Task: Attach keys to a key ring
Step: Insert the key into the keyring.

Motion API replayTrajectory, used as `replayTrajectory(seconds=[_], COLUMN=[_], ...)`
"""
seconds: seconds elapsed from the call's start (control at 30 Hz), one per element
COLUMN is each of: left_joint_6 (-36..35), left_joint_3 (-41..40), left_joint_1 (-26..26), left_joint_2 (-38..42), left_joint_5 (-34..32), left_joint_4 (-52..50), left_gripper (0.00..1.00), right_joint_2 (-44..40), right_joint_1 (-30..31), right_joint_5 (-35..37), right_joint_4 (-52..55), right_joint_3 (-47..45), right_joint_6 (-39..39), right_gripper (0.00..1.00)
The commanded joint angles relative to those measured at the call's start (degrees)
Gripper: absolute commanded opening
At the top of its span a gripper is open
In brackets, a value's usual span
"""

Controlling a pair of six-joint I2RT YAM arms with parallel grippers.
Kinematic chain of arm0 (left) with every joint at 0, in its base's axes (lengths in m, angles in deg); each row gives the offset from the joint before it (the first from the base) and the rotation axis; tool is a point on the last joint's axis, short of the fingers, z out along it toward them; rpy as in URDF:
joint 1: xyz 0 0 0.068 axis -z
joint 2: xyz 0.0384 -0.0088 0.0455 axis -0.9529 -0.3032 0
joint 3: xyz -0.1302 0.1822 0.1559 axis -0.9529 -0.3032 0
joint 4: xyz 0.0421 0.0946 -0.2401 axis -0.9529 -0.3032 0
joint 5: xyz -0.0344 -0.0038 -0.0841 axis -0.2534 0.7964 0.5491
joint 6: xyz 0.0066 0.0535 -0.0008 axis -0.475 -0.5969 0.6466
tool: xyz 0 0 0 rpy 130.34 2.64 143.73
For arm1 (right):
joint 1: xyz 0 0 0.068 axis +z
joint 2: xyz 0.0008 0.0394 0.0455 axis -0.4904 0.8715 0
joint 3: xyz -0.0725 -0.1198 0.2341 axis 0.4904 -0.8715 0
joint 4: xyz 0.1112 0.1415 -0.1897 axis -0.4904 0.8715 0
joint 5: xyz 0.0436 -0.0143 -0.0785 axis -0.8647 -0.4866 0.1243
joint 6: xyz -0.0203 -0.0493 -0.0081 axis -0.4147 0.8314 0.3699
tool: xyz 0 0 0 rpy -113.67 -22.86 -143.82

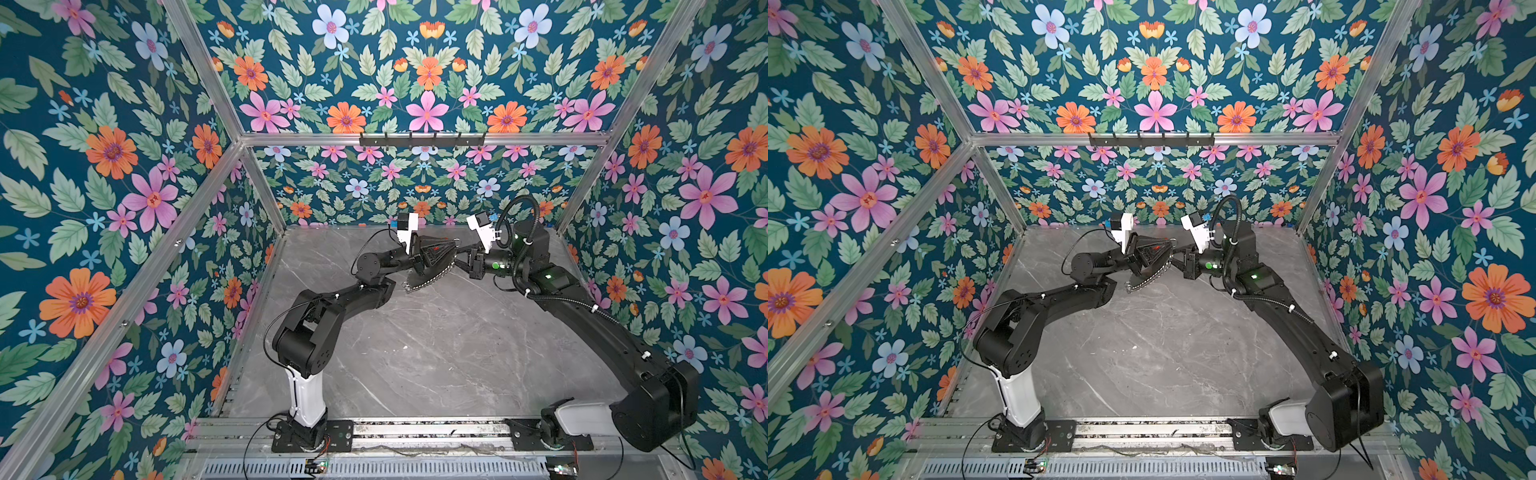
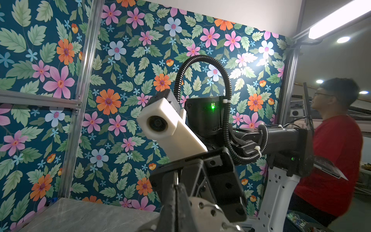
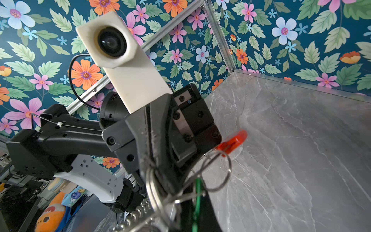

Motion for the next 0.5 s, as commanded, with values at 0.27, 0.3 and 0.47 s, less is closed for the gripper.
replayTrajectory(seconds=[0.27,0.3,0.47], left_joint_6=[-0.3,-0.3,0.2], left_joint_3=[-1.1,-1.1,-0.7], left_joint_1=[-0.3,-0.3,-0.3], left_joint_2=[2.1,2.1,1.9], left_joint_5=[1.5,1.6,1.7], left_joint_4=[3.6,3.6,3.6], left_gripper=[0.00,0.00,0.00], right_joint_2=[-7.8,-8.5,-10.4], right_joint_1=[-4.0,-4.6,-5.4], right_joint_5=[5.7,5.6,5.0], right_joint_4=[4.8,5.0,5.5], right_joint_3=[-4.5,-4.8,-3.5], right_joint_6=[3.5,3.4,3.8], right_gripper=[0.30,0.30,0.30])
